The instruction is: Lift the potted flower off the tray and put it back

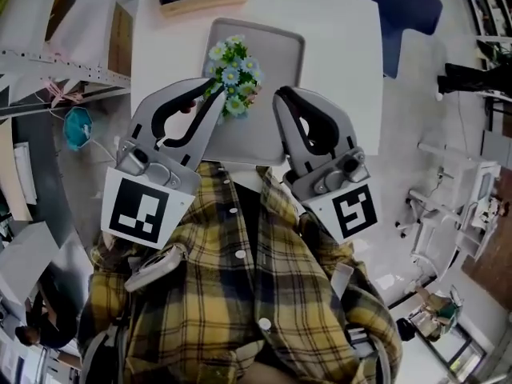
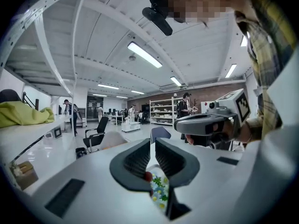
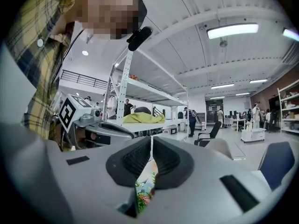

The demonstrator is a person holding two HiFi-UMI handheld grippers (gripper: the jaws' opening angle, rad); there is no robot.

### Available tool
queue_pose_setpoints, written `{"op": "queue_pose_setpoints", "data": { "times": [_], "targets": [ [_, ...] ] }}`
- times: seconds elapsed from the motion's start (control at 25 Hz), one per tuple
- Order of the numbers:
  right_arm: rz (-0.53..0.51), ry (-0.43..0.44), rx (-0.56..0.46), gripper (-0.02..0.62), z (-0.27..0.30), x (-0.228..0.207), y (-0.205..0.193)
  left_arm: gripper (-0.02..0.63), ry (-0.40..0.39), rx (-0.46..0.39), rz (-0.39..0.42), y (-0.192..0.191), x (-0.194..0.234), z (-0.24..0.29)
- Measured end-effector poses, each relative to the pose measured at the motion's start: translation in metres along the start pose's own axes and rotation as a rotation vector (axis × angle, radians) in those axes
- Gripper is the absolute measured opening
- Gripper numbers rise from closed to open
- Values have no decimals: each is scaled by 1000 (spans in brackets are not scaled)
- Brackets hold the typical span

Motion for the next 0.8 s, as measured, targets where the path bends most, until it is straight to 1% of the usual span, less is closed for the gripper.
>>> {"op": "queue_pose_setpoints", "data": {
  "times": [0.08, 0.12, 0.28, 0.48, 0.6, 0.8],
  "targets": [
    [23, 7, -12, 8, -1, 0, 0, 39, 3, -19, -17, 5, 0, 0],
    [29, 9, -16, 5, -1, 0, 1, 19, 1, -31, -30, 7, 0, 0],
    [15, 11, -18, -2, -1, -2, 4, 9, -11, -60, -65, 12, -3, -1],
    [-10, 10, -25, -2, 1, -3, 12, 9, -21, -86, -61, 21, -5, 2],
    [-20, 16, -22, -2, 4, -2, 13, 9, -22, -101, -38, 24, -4, 4],
    [-23, 24, -10, -2, 6, 0, 11, 8, -28, -95, -24, 22, -4, 7]
  ]
}}
Point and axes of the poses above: the fingertips, and each gripper's own axes: z forward along the fingers, x to its left, y out of its top, the point moved 1 cm from there along -z, backward along the fingers, and after that the axes turned 2 degrees about y, right-handed, at the moved point
